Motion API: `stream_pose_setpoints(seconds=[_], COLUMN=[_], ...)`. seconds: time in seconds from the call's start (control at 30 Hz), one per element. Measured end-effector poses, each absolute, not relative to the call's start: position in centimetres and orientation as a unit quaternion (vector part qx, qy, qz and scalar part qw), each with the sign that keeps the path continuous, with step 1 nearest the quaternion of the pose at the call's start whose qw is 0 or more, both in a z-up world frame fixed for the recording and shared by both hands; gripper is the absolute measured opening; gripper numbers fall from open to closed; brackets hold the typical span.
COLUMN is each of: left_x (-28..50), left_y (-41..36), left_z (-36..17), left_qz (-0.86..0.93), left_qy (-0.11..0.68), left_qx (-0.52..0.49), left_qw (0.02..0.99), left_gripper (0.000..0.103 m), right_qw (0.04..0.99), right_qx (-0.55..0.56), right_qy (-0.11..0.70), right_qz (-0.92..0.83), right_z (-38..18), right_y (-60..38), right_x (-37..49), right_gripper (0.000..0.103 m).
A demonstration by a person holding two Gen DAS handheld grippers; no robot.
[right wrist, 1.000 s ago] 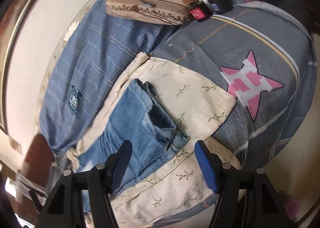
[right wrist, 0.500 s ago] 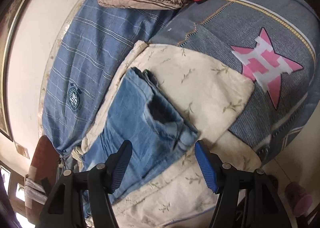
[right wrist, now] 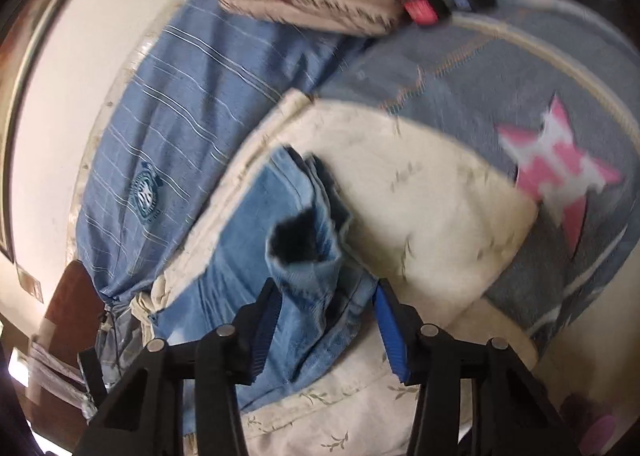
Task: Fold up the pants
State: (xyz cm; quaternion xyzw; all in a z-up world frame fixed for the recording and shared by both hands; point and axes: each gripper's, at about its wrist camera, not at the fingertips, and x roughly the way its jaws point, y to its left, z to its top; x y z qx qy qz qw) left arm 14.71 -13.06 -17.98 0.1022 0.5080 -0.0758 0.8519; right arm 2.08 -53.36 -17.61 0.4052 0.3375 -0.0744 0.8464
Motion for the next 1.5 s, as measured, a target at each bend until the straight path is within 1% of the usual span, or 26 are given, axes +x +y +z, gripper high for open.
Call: stream_pose_setpoints(seconds=[0.07,0.13,0.23,0.3,0.33,0.37,0.4,0.47,0.6,0.73,0.83,0.93,1.03,1.1,1.17,1.23,1.3,1.37,1.5], left_x=[14.6,14.3,14.5,14.8,14.8,14.8,14.7,14.6,14.4,13.9,13.4,13.1,12.6,12.5,12.8,12.7,12.9,12.8,13.4], left_y=[-13.7,-14.1,-14.1,-13.9,-13.8,-13.7,-13.5,-12.8,-11.1,-8.9,-7.2,-5.3,-3.5,-2.3,-1.0,0.0,0.7,1.0,-0.1], left_z=[-18.4,-18.6,-18.6,-18.4,-18.3,-18.2,-18.0,-17.6,-16.2,-13.8,-11.9,-10.3,-9.1,-9.0,-9.2,-9.5,-10.0,-10.1,-9.7], left_qz=[-0.070,-0.071,-0.079,-0.084,-0.085,-0.083,-0.080,-0.074,-0.064,-0.053,-0.046,-0.040,-0.033,-0.022,-0.013,-0.007,-0.009,-0.017,-0.044], left_qy=[0.509,0.496,0.497,0.503,0.504,0.504,0.503,0.500,0.491,0.464,0.440,0.420,0.397,0.390,0.394,0.402,0.413,0.419,0.424], left_qx=[0.121,0.132,0.136,0.132,0.132,0.134,0.134,0.128,0.105,0.086,0.075,0.062,0.057,0.056,0.047,0.032,0.016,0.001,-0.012], left_qw=[0.849,0.855,0.853,0.850,0.849,0.849,0.850,0.854,0.862,0.880,0.894,0.905,0.915,0.919,0.918,0.915,0.910,0.908,0.904], left_gripper=[0.103,0.103,0.103,0.103,0.103,0.103,0.103,0.103,0.103,0.103,0.103,0.103,0.103,0.103,0.103,0.103,0.103,0.103,0.103], right_qw=[0.839,0.841,0.854,0.864,0.866,0.868,0.871,0.884,0.910,0.926,0.942,0.943,0.935,0.919,0.892,0.873,0.882,0.879,0.873], right_qx=[0.418,0.420,0.385,0.341,0.329,0.330,0.331,0.304,0.245,0.209,0.160,0.151,0.139,0.131,0.124,0.084,0.056,0.065,0.161], right_qy=[0.339,0.332,0.338,0.353,0.358,0.353,0.346,0.336,0.324,0.311,0.293,0.295,0.320,0.357,0.408,0.458,0.446,0.443,0.407], right_qz=[-0.079,-0.084,-0.093,-0.111,-0.116,-0.114,-0.107,-0.111,-0.081,-0.053,-0.038,0.005,0.060,0.109,0.149,0.143,0.140,0.162,0.213], right_z=[-18.0,-18.0,-17.8,-17.6,-17.5,-17.3,-17.0,-16.1,-14.5,-13.1,-12.0,-11.7,-12.5,-13.8,-15.7,-17.7,-17.4,-16.6,-15.0], right_y=[-53.6,-53.6,-52.9,-52.1,-51.9,-51.7,-51.5,-50.6,-47.0,-43.5,-40.3,-37.4,-33.7,-30.7,-27.9,-25.3,-24.6,-25.4,-29.2], right_x=[2.1,2.1,2.7,3.2,3.4,3.4,3.4,3.6,4.7,5.3,4.9,5.1,5.4,6.3,7.6,8.6,8.2,7.9,6.7], right_gripper=[0.050,0.052,0.052,0.035,0.031,0.022,0.020,0.018,0.017,0.016,0.016,0.016,0.016,0.017,0.024,0.026,0.027,0.027,0.029])
